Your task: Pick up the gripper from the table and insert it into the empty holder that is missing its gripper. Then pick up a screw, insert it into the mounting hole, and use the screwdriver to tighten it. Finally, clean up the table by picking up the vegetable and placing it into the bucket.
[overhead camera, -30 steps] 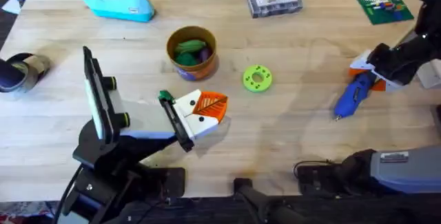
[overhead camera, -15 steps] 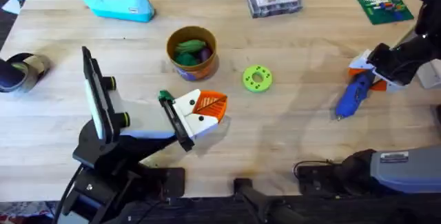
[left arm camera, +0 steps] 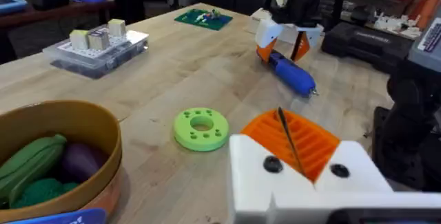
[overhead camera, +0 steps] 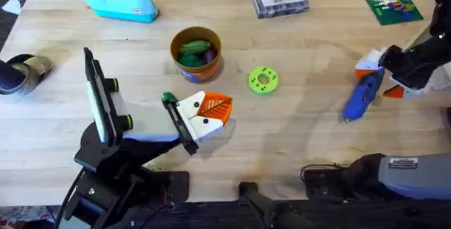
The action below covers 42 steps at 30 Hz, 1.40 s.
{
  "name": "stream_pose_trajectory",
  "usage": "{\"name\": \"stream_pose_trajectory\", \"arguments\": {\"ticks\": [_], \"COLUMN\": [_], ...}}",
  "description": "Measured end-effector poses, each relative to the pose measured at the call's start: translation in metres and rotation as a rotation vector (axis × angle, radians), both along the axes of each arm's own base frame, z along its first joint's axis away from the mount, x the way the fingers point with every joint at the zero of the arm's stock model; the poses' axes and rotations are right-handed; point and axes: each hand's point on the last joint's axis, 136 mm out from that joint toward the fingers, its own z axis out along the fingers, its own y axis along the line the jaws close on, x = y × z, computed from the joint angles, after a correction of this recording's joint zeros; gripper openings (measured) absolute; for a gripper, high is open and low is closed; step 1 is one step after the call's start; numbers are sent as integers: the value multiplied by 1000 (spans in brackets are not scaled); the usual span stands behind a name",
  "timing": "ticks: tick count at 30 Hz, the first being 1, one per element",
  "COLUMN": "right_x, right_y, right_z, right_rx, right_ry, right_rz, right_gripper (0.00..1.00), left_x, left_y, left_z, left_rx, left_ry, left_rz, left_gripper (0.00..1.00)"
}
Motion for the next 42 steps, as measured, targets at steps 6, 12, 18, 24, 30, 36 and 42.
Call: {"name": "stream_pose_trajectory", "arguments": {"ticks": [6, 12, 18, 24, 30, 36, 42], "right_x": [1, 7, 7, 11, 10, 11, 13], "right_y": [0, -3, -4, -6, -6, -7, -8], "right_z": [0, 1, 1, 0, -1, 0, 0], "right_rx": [-1, -14, -16, -21, -19, -21, -25], "right_ry": [-3, -28, -31, -40, -37, -40, -48], "right_rz": [0, 0, 0, 0, -1, -3, -3], "right_gripper": [807, 791, 789, 766, 765, 765, 764], "left_x": [0, 0, 0, 0, 0, 0, 0], "left_y": [0, 0, 0, 0, 0, 0, 0], "left_z": [0, 0, 0, 0, 0, 0, 0], "left_rx": [0, 0, 0, 0, 0, 0, 0], "left_ry": [0, 0, 0, 0, 0, 0, 0], "left_rz": [0, 0, 0, 0, 0, 1, 1], "left_gripper": [18, 18, 18, 18, 18, 18, 18]}}
